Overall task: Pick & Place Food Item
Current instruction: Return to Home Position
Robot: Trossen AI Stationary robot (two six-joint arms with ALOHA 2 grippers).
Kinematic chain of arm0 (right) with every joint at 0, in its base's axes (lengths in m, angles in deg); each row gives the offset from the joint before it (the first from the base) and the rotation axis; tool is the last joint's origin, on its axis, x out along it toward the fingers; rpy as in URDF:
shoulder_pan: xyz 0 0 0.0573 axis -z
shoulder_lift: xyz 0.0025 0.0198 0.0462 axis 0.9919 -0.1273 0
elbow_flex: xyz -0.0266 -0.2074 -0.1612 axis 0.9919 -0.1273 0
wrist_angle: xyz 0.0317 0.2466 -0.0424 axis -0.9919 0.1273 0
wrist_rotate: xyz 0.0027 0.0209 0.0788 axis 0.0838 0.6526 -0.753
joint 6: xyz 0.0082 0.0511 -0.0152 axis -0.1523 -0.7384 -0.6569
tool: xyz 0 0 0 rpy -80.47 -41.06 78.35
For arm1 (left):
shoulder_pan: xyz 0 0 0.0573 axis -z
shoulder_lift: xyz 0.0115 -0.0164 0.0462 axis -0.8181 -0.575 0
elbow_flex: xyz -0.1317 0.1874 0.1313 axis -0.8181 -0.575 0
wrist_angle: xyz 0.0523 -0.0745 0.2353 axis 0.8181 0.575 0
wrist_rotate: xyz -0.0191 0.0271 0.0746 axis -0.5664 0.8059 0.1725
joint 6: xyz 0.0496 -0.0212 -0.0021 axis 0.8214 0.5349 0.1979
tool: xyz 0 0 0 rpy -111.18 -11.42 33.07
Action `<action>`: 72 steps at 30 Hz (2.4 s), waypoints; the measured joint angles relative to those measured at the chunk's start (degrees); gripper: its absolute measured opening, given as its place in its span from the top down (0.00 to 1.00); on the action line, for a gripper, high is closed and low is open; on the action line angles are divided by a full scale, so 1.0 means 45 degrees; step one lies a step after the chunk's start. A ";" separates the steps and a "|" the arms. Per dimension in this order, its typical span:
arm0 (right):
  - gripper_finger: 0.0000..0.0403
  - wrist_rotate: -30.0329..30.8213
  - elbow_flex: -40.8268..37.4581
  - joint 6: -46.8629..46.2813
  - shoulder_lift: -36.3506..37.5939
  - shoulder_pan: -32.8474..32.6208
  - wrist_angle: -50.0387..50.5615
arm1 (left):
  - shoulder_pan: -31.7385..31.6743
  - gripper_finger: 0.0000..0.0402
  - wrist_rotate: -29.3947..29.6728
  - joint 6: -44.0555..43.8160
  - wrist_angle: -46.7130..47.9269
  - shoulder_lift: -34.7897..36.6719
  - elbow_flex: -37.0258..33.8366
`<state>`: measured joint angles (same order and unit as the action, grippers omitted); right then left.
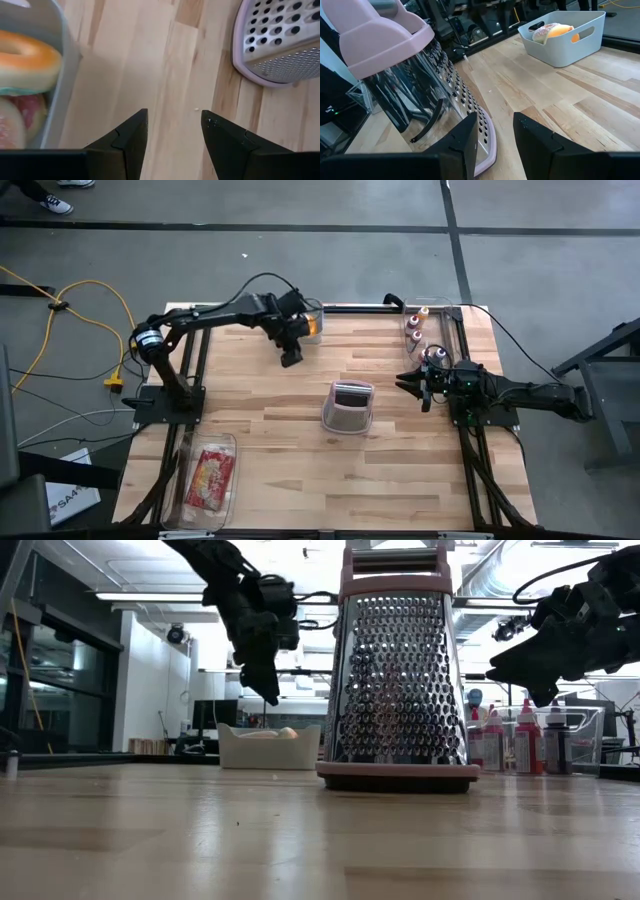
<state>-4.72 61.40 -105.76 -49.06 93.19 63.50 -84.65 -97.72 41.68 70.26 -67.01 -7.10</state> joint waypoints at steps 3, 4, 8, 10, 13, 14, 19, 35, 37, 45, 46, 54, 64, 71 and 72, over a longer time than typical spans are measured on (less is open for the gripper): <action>0.72 0.0000 -0.0003 0.0000 0.0000 0.0004 0.0000 | 0.0452 0.55 0.0511 -0.0558 0.0018 0.0000 0.0000; 0.72 0.0000 -0.0003 0.0000 0.0000 0.0001 0.0000 | 0.0555 0.55 0.0574 -0.0742 0.0043 0.0000 0.0000; 0.72 0.0000 0.0001 0.0004 0.0000 0.0001 0.0000 | 0.0712 0.55 0.0672 -0.1344 0.0300 0.0022 0.0000; 0.72 0.0000 -0.0003 0.0001 0.0000 0.0002 0.0000 | 0.0726 0.55 0.0840 -0.1669 0.0667 0.0113 -0.0015; 0.72 0.0000 0.0000 0.0002 0.0000 0.0000 0.0000 | 0.0870 0.55 0.1329 -0.2175 0.1013 0.0452 -0.0190; 0.72 -0.0005 -0.0004 0.0000 0.0000 0.0005 0.0005 | 0.0959 0.55 0.1478 -0.2201 0.1002 0.0716 -0.0372; 0.72 0.0000 0.0000 0.0004 0.0000 0.0005 -0.0005 | 0.1447 0.55 0.2221 -0.2949 0.0402 0.2539 -0.2005; 0.72 -0.0005 0.0000 0.0000 0.0000 0.0000 -0.0015 | 0.1931 0.55 0.2184 -0.3051 -0.3394 0.7262 -0.6801; 0.72 0.0000 0.0000 0.0000 0.0000 0.0001 -0.0015 | 0.1931 0.55 0.2176 -0.3184 -0.3744 0.7654 -0.7230; 0.72 -0.0005 0.0000 0.0000 0.0000 0.0000 -0.0010 | 0.1931 0.55 0.1699 -0.3608 -0.5381 0.9199 -0.9089; 0.72 0.0000 0.0001 0.0000 0.0000 0.0005 -0.0010 | 0.1926 0.55 0.1659 -0.3621 -0.5667 0.9406 -0.9361; 0.72 0.0000 -0.0004 0.0000 0.0000 0.0004 -0.0010 | 0.1931 0.55 0.1642 -0.4049 -0.7214 1.1154 -1.1304; 0.72 -0.0002 -0.0002 0.0003 0.0000 0.0005 -0.0010 | 0.1926 0.55 0.1642 -0.3935 -0.7339 1.2202 -1.1531; 0.72 0.0000 -0.0001 0.0002 0.0000 0.0005 -0.0010 | 0.1926 0.55 0.1639 -0.3928 -0.7317 1.2638 -1.1531; 0.72 -0.0005 0.0001 0.0002 0.0000 0.0002 -0.0008 | 0.1926 0.55 0.1639 -0.3928 -0.7315 1.2755 -1.1531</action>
<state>-4.74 61.41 -105.75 -49.06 93.19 63.46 -75.98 -90.34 24.00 37.35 -9.61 -58.99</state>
